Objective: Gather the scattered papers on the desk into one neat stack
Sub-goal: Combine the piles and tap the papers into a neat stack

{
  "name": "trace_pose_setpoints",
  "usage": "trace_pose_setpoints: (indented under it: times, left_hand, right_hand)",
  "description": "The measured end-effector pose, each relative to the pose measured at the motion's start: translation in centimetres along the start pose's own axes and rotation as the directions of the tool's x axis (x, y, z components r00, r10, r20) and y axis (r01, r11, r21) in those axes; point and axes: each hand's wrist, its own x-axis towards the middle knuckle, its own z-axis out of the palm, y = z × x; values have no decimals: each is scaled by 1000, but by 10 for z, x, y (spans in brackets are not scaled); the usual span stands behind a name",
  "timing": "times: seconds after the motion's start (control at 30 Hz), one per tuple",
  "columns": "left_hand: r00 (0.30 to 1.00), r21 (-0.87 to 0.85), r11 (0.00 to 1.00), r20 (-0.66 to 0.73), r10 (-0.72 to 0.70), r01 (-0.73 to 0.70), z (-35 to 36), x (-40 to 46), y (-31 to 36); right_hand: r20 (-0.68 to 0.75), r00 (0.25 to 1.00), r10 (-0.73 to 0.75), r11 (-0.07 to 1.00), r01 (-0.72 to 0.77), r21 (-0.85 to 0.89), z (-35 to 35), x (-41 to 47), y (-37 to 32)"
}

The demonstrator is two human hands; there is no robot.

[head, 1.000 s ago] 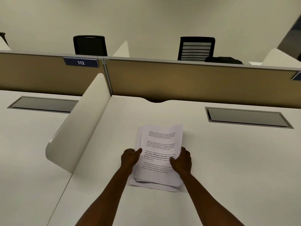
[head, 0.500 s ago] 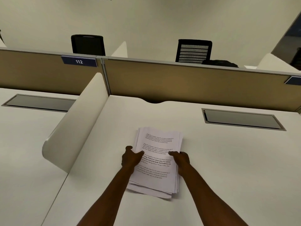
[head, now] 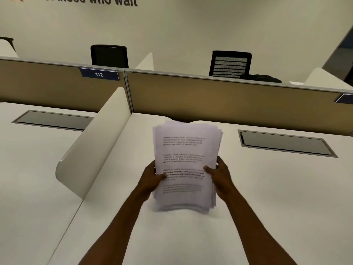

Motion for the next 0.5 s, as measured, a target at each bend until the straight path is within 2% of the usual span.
trace_pose_setpoints:
  times: [0.17,0.33,0.5]
  left_hand:
    - [992,-46,991,-28,121,-122,7,-16,28]
    - [970,23,980,-140,197,-196,23,-29,22]
    - [960,87,968,-133,246,-236,38,-31,27]
  right_hand:
    - [51,975,-216,976,217,-23,-5,-19,-28]
    - [-18,971,-237,968,235,-84,-7,-31,-7]
    - [-89,955,-281,958,274,-85,-2,-32,0]
